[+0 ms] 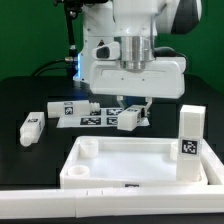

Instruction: Assemble desk

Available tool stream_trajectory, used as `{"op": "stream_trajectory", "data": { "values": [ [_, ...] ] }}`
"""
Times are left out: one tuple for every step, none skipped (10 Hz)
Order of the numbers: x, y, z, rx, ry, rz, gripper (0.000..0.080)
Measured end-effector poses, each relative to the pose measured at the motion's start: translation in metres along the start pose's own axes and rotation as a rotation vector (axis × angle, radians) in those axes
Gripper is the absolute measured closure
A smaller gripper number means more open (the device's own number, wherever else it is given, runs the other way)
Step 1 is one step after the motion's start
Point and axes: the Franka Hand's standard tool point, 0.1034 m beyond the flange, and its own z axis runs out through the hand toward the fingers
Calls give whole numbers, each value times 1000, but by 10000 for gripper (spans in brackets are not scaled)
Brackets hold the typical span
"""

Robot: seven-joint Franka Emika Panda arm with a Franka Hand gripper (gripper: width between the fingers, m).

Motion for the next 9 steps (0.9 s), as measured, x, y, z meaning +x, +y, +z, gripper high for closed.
{"op": "stream_trajectory", "data": {
  "values": [
    [-9, -8, 0, 7, -5, -26, 515],
    [-9, -12, -1, 11, 7, -41, 515],
    [-9, -18, -2, 17, 27, -59, 515],
    [-9, -17, -2, 16, 26, -57, 515],
    [-9, -17, -2, 16, 26, -56, 379],
    [-9, -16, -2, 15, 17, -60, 379],
    [-3, -9, -2, 16, -34, -54, 223],
    [8, -4, -3, 27, -83, -26, 223],
    [12, -12, -10, 49, -217, -10, 164]
  ]
}}
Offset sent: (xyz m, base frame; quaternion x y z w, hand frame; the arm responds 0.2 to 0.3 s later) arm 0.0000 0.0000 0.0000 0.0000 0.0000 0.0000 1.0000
